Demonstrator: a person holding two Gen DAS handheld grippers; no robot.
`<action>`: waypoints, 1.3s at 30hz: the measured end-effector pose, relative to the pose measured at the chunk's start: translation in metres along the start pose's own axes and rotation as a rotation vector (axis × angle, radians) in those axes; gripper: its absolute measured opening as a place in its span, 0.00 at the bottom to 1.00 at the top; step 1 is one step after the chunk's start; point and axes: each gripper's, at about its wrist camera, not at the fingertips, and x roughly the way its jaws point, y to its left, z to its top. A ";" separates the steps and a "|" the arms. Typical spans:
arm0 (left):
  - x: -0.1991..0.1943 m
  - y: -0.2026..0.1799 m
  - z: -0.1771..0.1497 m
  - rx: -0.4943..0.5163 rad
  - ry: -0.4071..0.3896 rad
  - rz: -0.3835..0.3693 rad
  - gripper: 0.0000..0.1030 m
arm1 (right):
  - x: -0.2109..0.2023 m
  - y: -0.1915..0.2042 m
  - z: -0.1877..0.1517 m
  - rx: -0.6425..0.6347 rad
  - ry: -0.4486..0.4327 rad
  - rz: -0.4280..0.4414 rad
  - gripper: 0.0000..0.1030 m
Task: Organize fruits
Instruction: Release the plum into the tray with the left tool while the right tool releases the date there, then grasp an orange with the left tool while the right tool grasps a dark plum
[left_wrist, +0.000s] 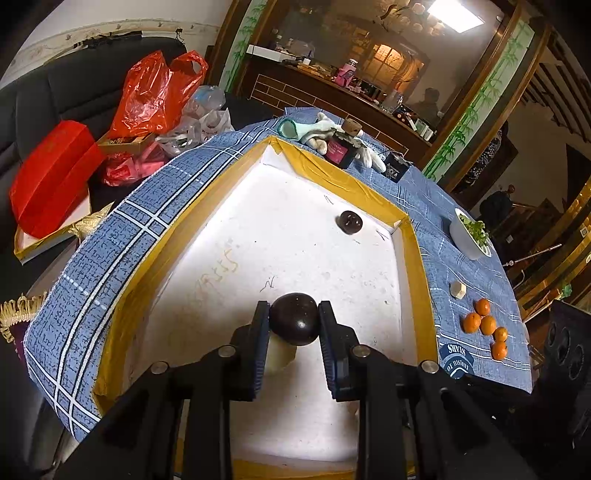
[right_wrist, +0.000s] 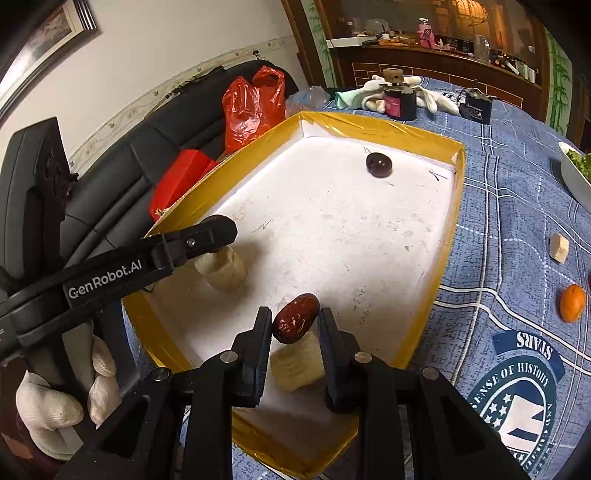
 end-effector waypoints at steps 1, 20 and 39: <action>0.000 0.000 0.000 -0.008 0.001 -0.007 0.28 | 0.000 0.001 0.000 0.001 0.000 0.002 0.28; -0.024 -0.014 0.001 -0.056 -0.030 -0.053 0.74 | -0.082 -0.095 -0.048 0.198 -0.062 -0.066 0.41; 0.029 -0.166 -0.034 0.328 0.122 -0.120 0.74 | -0.090 -0.123 -0.092 0.162 -0.088 -0.148 0.28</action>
